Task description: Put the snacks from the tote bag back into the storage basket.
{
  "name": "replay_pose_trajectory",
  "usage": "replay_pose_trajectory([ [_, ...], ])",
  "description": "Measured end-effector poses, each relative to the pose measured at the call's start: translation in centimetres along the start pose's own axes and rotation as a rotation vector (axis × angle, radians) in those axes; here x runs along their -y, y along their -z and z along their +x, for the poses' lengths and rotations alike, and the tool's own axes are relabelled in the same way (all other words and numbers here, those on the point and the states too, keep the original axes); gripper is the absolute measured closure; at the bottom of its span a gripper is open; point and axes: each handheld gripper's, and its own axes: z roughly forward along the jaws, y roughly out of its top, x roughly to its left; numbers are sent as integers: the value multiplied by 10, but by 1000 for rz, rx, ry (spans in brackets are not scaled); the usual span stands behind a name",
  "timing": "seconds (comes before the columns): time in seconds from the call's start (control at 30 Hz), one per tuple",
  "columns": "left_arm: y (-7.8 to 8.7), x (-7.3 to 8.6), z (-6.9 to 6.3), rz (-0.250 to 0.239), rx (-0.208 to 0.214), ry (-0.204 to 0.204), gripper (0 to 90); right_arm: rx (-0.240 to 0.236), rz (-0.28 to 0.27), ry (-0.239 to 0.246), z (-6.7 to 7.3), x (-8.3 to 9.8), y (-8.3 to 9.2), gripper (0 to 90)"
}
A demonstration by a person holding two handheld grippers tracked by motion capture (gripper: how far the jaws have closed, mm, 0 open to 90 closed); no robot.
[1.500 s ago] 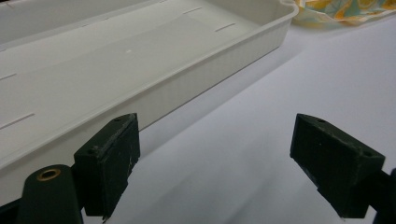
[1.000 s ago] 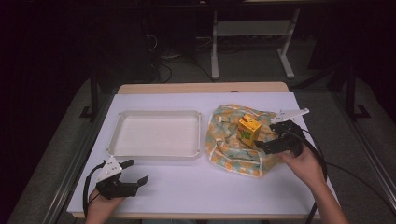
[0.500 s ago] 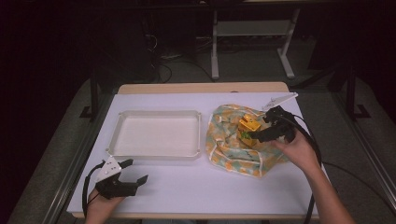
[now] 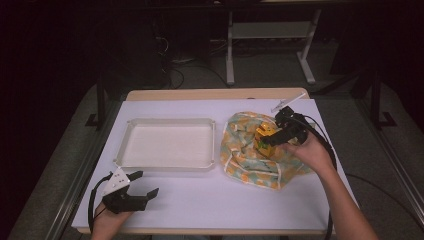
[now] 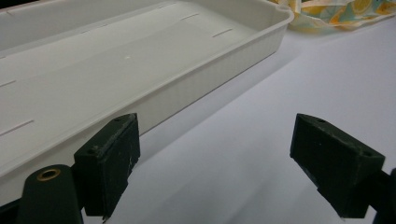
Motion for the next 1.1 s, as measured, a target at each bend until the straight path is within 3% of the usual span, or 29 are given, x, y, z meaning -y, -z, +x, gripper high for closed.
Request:
replay_pose_trajectory([
  [0.33, 0, 0, 0, -11, 1, 13, 154, -6, 63, -15, -5, -4, -15, 247],
  [0.47, -1, 0, 0, -3, 8, 6, 154, 10, 84, 24, -3, -6, -18, 306],
  [0.67, -1, -1, -1, 8, -2, -7, 157, 28, 121, 19, -2, -6, -25, 329],
  [0.87, 0, 0, 1, -6, -5, 13, 157, 27, 127, 15, -3, -6, -24, 420],
  [1.03, 0, 0, 0, -1, -10, 0, 158, 61, 128, 23, 0, -7, -23, 414],
  [1.1, 0, 0, 0, 1, -9, -6, 158, 51, 132, 29, 2, -8, -24, 448],
])
